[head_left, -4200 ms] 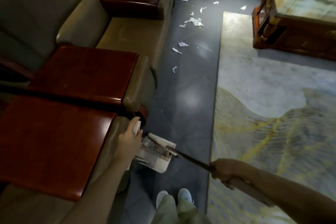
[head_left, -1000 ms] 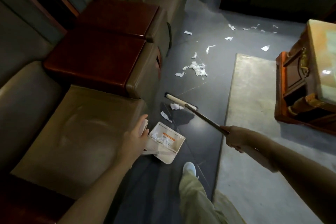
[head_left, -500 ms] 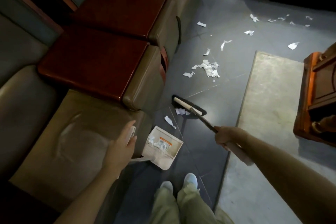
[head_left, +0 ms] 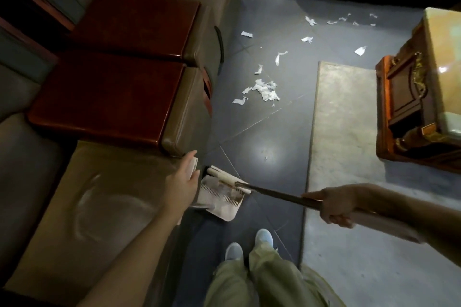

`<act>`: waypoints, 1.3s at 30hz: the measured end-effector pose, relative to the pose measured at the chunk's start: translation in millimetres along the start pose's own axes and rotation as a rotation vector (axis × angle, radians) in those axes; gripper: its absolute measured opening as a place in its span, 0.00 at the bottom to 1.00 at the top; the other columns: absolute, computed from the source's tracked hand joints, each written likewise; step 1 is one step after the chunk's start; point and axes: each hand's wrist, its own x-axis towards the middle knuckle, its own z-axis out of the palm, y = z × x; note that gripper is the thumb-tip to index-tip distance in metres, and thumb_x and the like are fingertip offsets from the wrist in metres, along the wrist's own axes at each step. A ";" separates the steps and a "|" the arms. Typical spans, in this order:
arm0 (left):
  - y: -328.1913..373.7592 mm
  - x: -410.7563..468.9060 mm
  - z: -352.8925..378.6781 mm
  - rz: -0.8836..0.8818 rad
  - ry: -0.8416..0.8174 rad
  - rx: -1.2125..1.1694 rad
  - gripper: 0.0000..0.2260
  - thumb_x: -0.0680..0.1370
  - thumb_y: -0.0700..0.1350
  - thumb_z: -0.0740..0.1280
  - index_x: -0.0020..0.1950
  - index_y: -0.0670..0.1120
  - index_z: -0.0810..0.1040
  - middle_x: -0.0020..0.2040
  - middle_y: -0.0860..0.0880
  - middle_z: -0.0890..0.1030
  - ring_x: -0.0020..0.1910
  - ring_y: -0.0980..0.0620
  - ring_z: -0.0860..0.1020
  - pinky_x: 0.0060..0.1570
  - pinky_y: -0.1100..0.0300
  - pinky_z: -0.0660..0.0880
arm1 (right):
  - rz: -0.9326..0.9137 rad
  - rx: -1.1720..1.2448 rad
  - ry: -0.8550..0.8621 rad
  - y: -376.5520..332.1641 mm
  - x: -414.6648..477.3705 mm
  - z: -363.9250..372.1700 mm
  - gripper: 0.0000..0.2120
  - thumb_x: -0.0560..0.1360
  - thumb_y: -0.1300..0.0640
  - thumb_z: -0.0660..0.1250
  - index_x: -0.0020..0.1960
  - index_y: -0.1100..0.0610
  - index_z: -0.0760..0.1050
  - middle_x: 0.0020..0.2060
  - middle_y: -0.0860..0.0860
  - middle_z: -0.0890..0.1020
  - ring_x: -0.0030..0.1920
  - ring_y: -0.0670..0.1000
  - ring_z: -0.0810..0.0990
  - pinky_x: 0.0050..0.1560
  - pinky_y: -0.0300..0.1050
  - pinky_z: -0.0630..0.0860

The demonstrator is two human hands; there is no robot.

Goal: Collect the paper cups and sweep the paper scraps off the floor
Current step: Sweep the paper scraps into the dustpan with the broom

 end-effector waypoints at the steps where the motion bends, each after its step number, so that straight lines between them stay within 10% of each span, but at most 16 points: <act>1: 1.3 2.0 -0.4 0.006 -0.013 -0.013 0.21 0.79 0.44 0.64 0.70 0.57 0.67 0.56 0.42 0.80 0.51 0.43 0.79 0.44 0.57 0.74 | 0.002 0.016 0.028 3.0 -6.0 -1.3 0.37 0.73 0.72 0.57 0.77 0.54 0.49 0.22 0.53 0.71 0.18 0.46 0.68 0.21 0.38 0.69; 14: 45.7 53.5 27.4 0.188 -0.182 0.160 0.23 0.79 0.51 0.63 0.70 0.66 0.60 0.62 0.45 0.78 0.57 0.45 0.77 0.57 0.50 0.77 | 0.063 -0.012 0.341 15.7 46.5 -73.6 0.32 0.72 0.68 0.58 0.75 0.56 0.56 0.46 0.61 0.80 0.32 0.53 0.76 0.34 0.44 0.75; 20: 73.7 77.7 37.3 0.170 -0.239 0.165 0.23 0.81 0.47 0.61 0.73 0.63 0.60 0.48 0.45 0.78 0.39 0.54 0.75 0.42 0.58 0.76 | 0.057 0.012 0.165 5.5 75.0 -54.2 0.35 0.73 0.70 0.58 0.77 0.58 0.51 0.33 0.56 0.75 0.24 0.48 0.73 0.27 0.40 0.71; 25: 76.3 71.0 29.4 0.126 -0.241 0.131 0.22 0.81 0.47 0.61 0.73 0.62 0.61 0.50 0.45 0.75 0.43 0.50 0.74 0.47 0.55 0.75 | -0.004 0.179 0.012 -0.1 59.2 -31.3 0.32 0.74 0.71 0.53 0.76 0.56 0.52 0.15 0.50 0.69 0.19 0.46 0.67 0.21 0.36 0.64; 30: 80.4 66.8 24.5 0.138 -0.219 0.148 0.23 0.80 0.47 0.62 0.73 0.60 0.61 0.54 0.43 0.78 0.52 0.45 0.78 0.50 0.53 0.76 | 0.022 0.456 0.059 16.6 24.0 -57.9 0.32 0.75 0.73 0.54 0.72 0.46 0.59 0.19 0.49 0.63 0.17 0.44 0.62 0.19 0.32 0.59; 39: 126.3 112.2 16.9 0.165 -0.092 0.111 0.23 0.80 0.46 0.62 0.74 0.58 0.62 0.61 0.42 0.76 0.55 0.43 0.77 0.50 0.53 0.74 | -0.068 0.276 0.356 32.3 12.5 -124.9 0.38 0.73 0.69 0.61 0.78 0.51 0.50 0.33 0.57 0.77 0.22 0.48 0.71 0.24 0.40 0.72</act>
